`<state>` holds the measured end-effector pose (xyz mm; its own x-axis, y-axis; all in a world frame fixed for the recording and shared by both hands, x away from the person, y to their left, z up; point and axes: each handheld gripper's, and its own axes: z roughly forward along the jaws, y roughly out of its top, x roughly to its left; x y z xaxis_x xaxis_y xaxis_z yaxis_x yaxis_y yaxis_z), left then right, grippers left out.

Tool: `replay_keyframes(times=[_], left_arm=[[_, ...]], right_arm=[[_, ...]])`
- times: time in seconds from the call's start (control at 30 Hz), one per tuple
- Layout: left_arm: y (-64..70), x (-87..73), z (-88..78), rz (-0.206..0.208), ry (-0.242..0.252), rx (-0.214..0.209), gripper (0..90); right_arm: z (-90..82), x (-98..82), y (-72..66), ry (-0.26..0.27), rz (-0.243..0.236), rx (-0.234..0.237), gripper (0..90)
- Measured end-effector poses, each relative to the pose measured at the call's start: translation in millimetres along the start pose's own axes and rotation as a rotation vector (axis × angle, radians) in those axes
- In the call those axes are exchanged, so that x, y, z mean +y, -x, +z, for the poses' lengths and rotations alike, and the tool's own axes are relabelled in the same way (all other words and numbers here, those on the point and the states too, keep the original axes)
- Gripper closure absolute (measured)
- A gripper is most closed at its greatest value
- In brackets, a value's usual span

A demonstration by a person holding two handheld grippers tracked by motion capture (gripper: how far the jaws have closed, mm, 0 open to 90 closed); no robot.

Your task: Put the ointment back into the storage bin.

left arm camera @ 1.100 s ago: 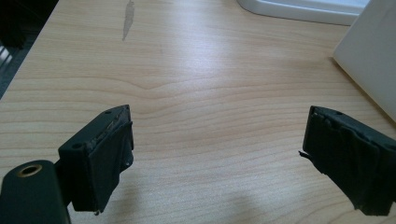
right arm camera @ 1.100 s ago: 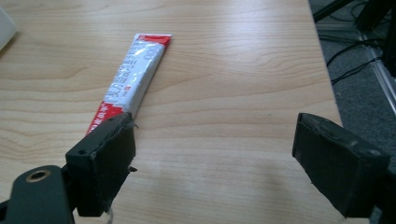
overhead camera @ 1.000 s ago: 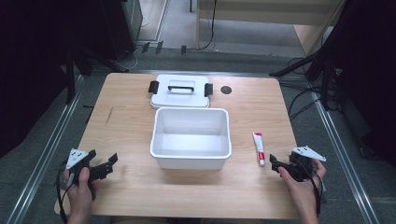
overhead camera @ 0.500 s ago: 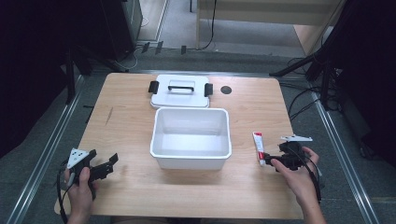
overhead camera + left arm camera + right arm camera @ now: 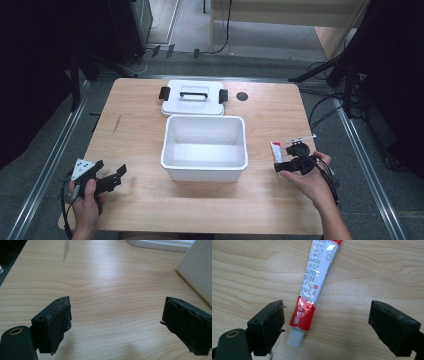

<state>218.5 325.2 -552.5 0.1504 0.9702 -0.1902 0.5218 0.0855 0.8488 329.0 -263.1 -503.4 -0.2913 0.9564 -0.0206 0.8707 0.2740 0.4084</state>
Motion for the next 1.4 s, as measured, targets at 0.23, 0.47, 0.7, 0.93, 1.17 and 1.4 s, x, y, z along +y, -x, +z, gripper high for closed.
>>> replay_keyframes(times=[0.23,0.47,0.7,0.93,1.17,1.4], left_arm=[[0.1,0.2,0.3,0.003,-0.004,0.000,9.2],[0.1,0.2,0.4,0.003,-0.005,-0.002,9.3],[0.2,0.3,0.5,0.005,-0.009,-0.004,9.3],[0.0,0.3,0.5,0.004,-0.009,-0.006,9.3],[-0.2,0.6,1.0,0.006,-0.015,-0.011,9.3],[-0.2,0.6,0.9,0.005,-0.015,-0.011,9.3]], right_arm=[[-0.5,16.9,-3.5,-0.115,-0.019,-0.023,13.9],[1.3,31.4,-7.5,-0.200,-0.046,-0.015,15.6],[2.7,38.6,-15.3,-0.246,-0.072,-0.019,19.6],[5.9,48.6,-20.2,-0.302,-0.056,-0.039,19.5],[6.5,62.6,-18.1,-0.305,0.017,0.002,22.0],[14.7,66.3,-17.8,-0.365,0.029,-0.017,38.5]])
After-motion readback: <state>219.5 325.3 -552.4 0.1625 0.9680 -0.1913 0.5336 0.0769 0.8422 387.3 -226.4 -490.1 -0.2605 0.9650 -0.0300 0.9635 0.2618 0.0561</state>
